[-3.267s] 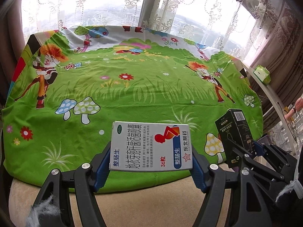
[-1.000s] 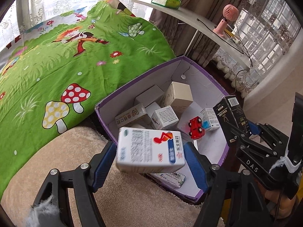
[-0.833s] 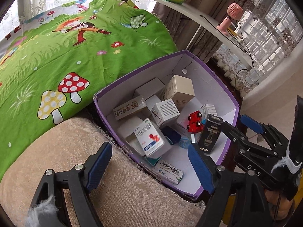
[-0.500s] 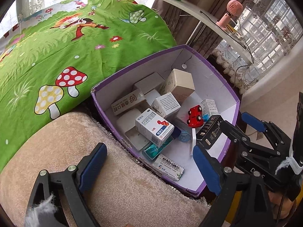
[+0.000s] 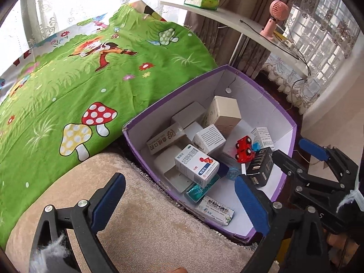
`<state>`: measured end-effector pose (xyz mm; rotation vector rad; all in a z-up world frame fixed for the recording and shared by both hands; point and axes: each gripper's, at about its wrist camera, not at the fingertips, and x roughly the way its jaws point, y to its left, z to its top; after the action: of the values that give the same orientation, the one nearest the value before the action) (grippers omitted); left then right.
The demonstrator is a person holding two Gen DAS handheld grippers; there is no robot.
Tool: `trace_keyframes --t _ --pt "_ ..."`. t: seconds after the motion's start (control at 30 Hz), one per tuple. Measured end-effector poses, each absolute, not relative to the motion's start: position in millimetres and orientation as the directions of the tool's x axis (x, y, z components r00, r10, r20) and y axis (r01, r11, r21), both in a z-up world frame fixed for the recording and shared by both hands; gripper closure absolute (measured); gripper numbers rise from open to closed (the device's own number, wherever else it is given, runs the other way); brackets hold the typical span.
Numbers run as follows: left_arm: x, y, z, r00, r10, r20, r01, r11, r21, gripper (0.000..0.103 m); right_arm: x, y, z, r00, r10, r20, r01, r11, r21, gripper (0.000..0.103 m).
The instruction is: Organize rigid objects
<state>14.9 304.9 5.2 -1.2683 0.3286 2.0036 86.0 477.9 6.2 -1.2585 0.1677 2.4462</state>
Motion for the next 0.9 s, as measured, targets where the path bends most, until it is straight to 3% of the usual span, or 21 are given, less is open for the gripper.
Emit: trace_keyframes --t 0.33,0.9 --pt "25 311 13 -0.261 0.481 -0.837 -0.733 -0.663 -0.153 0.0 86 478 10 -0.539 0.289 -0.791 -0.395 -0.916 -0.066 0.028" --pt "28 315 11 -0.255 0.467 -0.847 -0.746 -0.653 -0.135 0.0 86 478 7 -0.532 0.284 -0.798 -0.391 -0.918 -0.065 0.028"
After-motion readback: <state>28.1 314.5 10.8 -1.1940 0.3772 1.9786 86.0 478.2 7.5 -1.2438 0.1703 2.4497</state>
